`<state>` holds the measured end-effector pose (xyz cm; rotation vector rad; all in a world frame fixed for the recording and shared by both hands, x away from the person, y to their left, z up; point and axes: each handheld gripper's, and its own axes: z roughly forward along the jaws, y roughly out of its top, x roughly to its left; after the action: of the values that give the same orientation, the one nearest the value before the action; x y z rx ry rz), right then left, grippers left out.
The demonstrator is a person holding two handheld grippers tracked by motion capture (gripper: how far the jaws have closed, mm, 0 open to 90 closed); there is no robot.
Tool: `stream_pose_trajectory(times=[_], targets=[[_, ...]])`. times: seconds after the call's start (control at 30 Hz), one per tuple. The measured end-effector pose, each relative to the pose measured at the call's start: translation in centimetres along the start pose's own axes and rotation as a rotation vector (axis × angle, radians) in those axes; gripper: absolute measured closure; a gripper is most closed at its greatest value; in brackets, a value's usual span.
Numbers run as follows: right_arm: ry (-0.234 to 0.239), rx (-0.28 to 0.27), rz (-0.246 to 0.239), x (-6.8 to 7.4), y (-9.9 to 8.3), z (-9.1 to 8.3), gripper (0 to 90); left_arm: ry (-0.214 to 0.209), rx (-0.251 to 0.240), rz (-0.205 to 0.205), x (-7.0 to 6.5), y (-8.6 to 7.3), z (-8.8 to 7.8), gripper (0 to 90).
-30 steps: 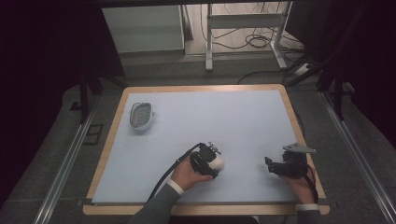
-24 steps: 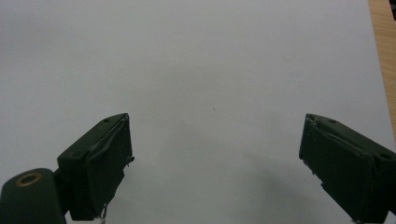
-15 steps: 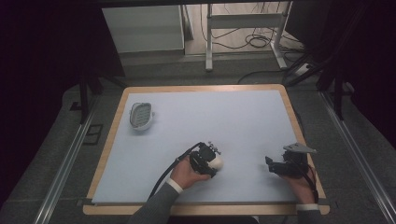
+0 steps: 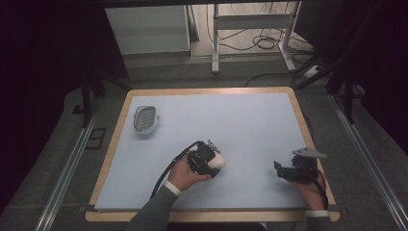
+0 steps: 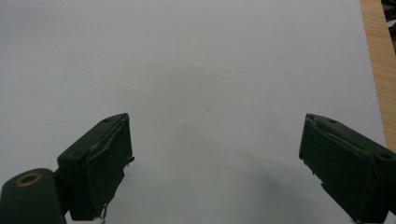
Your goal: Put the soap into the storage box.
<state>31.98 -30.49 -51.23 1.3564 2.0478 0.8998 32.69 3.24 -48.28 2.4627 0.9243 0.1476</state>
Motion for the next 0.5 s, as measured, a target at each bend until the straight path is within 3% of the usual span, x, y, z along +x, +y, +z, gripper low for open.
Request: stream_pose_trajectory(times=[0.5], targets=[[0.000, 0.001, 0.004, -0.1, 0.0, 0.0, 9.3, -0.003, -0.043, -0.036, 1.7, -0.6, -1.9, 49.5]])
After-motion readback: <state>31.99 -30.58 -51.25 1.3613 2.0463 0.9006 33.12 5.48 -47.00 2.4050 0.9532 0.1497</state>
